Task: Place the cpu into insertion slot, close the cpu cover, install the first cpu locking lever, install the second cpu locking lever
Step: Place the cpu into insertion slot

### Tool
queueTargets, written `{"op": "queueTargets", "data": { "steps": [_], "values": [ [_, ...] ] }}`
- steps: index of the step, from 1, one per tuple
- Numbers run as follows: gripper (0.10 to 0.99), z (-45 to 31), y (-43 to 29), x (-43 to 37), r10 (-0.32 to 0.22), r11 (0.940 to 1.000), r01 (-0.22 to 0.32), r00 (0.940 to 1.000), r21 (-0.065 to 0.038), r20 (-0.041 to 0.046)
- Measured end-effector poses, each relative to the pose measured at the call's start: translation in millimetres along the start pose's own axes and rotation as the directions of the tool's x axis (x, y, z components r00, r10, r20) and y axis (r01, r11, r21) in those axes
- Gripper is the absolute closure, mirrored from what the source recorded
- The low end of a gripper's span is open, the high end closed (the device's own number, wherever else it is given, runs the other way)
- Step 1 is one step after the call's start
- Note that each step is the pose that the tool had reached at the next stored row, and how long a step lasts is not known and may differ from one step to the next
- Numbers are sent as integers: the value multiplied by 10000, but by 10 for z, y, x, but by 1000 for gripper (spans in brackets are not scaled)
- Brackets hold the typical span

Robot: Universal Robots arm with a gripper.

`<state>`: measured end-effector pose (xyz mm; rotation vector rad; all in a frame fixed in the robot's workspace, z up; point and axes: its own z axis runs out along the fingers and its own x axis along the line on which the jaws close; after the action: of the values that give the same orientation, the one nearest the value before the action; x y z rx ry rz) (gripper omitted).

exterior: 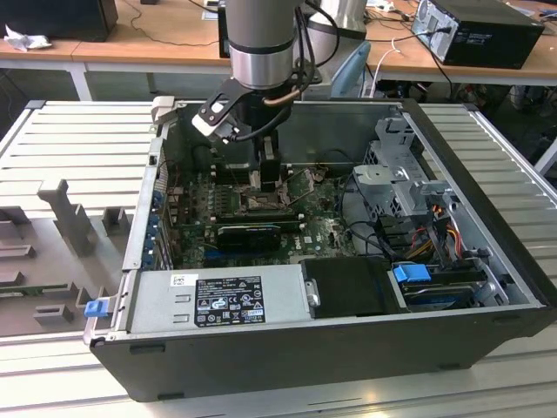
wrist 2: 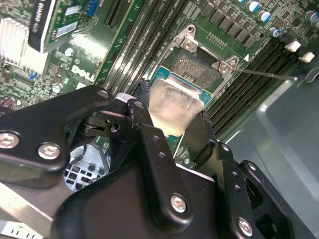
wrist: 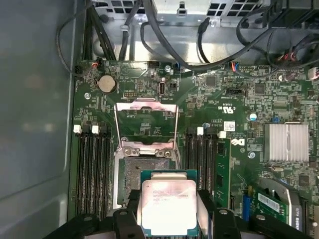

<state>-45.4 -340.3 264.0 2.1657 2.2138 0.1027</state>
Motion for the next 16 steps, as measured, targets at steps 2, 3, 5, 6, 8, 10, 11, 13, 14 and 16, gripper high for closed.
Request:
{"op": "queueTargets", "data": {
  "steps": [2, 3, 5, 6, 8, 10, 11, 13, 14, 16],
  "values": [
    [557, 66, -11, 8, 0, 10000, 0, 10000, -1, -1],
    [557, 82, -13, 8, -1, 10000, 1, 10000, 1, 2],
    [557, 117, -18, 8, -1, 10000, 1, 10000, 7, 4],
    [557, 131, -19, 9, 0, 10000, 0, 10000, 8, 5],
    [557, 148, -21, 14, 1, 10000, -1, 10000, 8, -2],
    [557, 176, -23, 28, 1, 10000, -1, 10000, 8, -6],
    [557, 195, -24, 39, 0, 10000, 0, 10000, 9, -6],
    [557, 233, -26, 52, 1, 10000, -1, 10000, 8, -7],
    [557, 250, -27, 57, 2, 10000, -2, 10000, 7, -8],
    [557, 278, -31, 68, 95, 10000, -95, 10000, 7, 0]
  ]
}}
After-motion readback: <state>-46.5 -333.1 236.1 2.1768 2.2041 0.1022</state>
